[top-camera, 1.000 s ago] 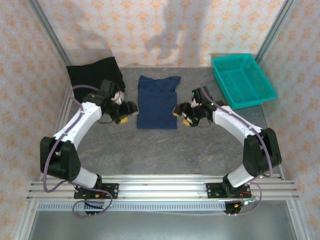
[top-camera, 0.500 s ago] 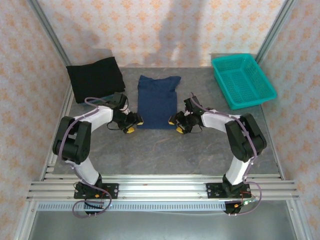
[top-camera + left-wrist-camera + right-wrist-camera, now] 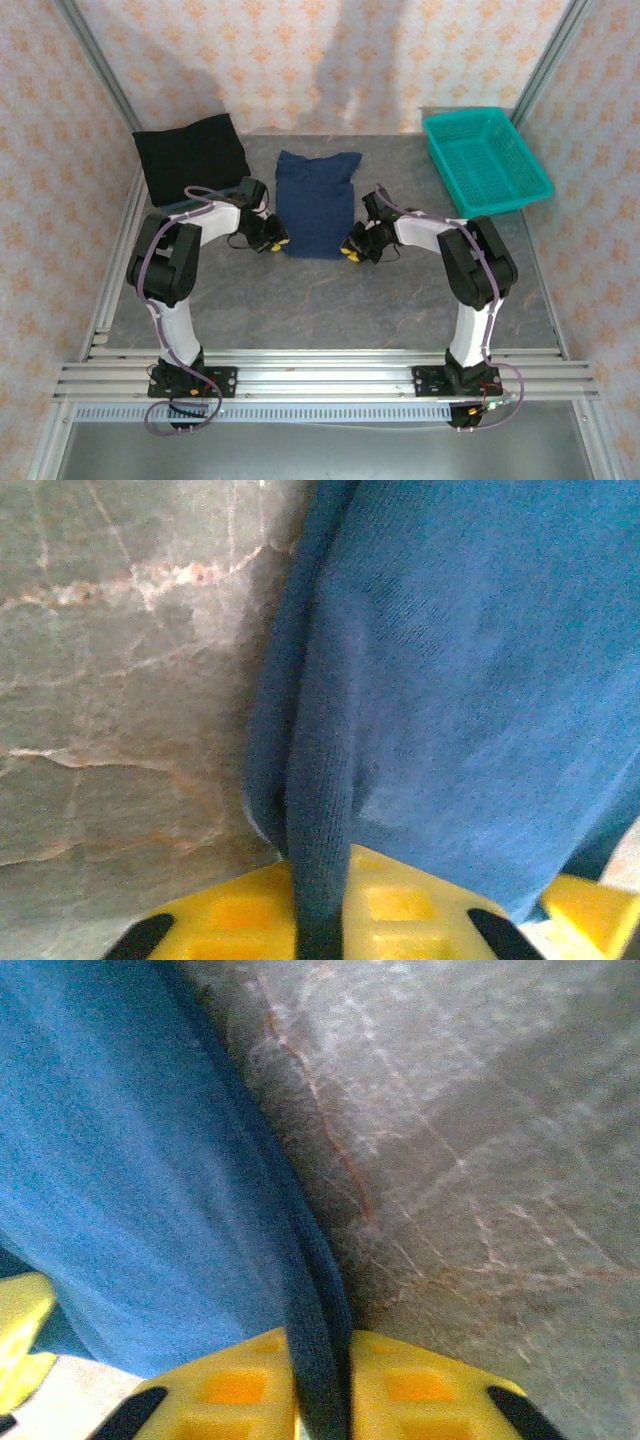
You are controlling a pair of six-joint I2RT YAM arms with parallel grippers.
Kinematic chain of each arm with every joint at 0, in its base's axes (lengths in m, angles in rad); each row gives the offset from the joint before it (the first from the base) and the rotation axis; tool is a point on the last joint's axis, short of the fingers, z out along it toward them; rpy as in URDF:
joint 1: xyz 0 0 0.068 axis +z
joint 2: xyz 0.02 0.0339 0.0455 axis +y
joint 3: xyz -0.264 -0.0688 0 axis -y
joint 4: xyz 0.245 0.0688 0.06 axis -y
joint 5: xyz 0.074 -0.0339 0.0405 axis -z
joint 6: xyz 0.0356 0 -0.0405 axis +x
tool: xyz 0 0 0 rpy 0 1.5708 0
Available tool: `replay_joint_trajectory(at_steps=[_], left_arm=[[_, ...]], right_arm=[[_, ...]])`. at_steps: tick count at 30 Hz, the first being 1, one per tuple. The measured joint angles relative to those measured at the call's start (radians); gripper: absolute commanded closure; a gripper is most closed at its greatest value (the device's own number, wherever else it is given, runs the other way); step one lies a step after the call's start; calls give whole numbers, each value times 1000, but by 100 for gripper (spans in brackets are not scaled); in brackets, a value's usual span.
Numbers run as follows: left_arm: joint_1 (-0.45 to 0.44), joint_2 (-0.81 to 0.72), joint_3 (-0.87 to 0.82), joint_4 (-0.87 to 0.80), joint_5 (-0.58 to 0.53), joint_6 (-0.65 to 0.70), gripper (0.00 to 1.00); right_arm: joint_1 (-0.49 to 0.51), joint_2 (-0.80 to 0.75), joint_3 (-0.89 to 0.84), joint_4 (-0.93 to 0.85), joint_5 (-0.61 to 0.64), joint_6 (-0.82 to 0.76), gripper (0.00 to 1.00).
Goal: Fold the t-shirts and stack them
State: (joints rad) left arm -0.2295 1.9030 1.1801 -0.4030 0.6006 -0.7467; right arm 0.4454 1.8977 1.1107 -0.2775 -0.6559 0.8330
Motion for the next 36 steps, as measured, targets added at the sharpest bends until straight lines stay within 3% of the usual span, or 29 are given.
replay_joint_trajectory(at_steps=[2,8,15,22,29,36], left_arm=[[-3,0,17,-16,-11,14,100],[-5,-43,20,-90,-48,68,100],[-31,-220,-116,-122,-64,75,100],[-106,-427,-297,-154,-98,55,100],[-205,-739,-451,-227,-132,-24,100],[-212,-948,-459,-353,-172,-69,100]], right_arm=[[0,3,5,13,3,3,100],[3,-14,-4,29,25,10,100],[45,-214,-136,31,54,65,100],[251,-415,-306,29,143,187,100],[506,-632,-410,-22,290,359,100],[597,-759,-395,-108,408,451,100]])
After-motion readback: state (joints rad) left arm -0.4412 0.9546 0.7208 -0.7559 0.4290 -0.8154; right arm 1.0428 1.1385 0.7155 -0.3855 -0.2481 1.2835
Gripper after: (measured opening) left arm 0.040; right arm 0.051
